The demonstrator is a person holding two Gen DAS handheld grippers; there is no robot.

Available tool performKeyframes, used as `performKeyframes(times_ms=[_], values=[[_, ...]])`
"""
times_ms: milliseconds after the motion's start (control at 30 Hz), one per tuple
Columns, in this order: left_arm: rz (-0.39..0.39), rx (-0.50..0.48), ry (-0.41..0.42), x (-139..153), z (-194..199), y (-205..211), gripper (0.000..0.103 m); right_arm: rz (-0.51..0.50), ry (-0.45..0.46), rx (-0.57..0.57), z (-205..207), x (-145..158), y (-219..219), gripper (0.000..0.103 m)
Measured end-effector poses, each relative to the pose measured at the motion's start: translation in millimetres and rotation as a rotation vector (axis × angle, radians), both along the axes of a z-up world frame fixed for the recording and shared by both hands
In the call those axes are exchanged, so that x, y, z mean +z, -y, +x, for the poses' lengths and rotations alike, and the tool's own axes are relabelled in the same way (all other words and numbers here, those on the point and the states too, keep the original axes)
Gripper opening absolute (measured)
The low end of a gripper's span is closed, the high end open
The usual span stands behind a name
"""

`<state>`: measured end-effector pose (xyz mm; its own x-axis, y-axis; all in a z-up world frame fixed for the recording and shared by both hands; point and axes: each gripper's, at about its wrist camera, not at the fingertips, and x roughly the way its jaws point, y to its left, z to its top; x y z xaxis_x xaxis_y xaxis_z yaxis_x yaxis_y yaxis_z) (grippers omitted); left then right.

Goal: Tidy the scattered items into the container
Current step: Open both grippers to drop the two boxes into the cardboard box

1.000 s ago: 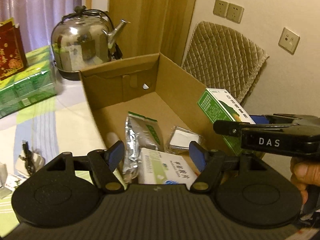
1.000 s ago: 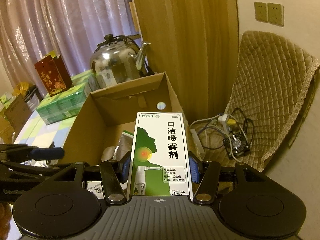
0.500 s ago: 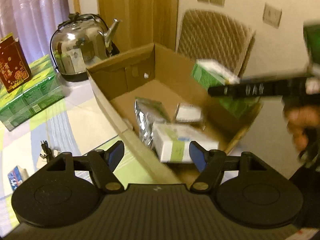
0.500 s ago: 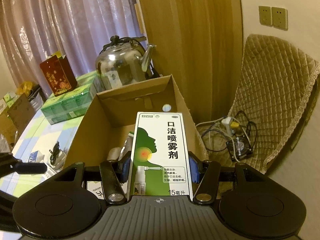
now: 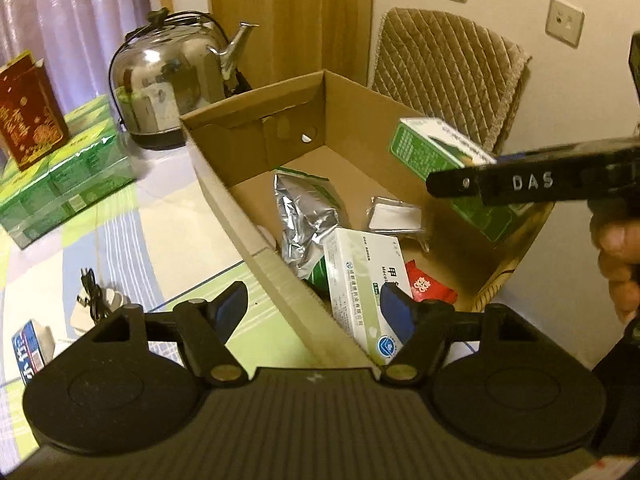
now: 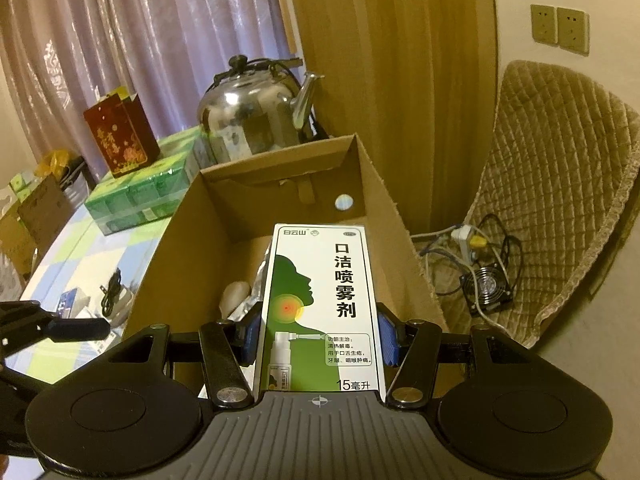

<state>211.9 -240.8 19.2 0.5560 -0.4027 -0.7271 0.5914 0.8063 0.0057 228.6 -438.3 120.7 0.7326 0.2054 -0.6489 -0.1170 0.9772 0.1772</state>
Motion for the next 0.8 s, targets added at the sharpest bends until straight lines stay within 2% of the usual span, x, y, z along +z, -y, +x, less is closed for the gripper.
performKeyframes(times_ms=[433, 800], values=[[-0.079, 0.063, -0.011, 5.0, -3.0, -22.3, 0.070, -0.036, -0.033, 0.020, 5.7, -14.9, -15.2, 0.053], [-0.139, 0.134, -0.019, 6.9, -8.8, -55.9, 0.074, -0.029, 0.008, 0.002, -3.9, 1.9, -13.2, 0.054]])
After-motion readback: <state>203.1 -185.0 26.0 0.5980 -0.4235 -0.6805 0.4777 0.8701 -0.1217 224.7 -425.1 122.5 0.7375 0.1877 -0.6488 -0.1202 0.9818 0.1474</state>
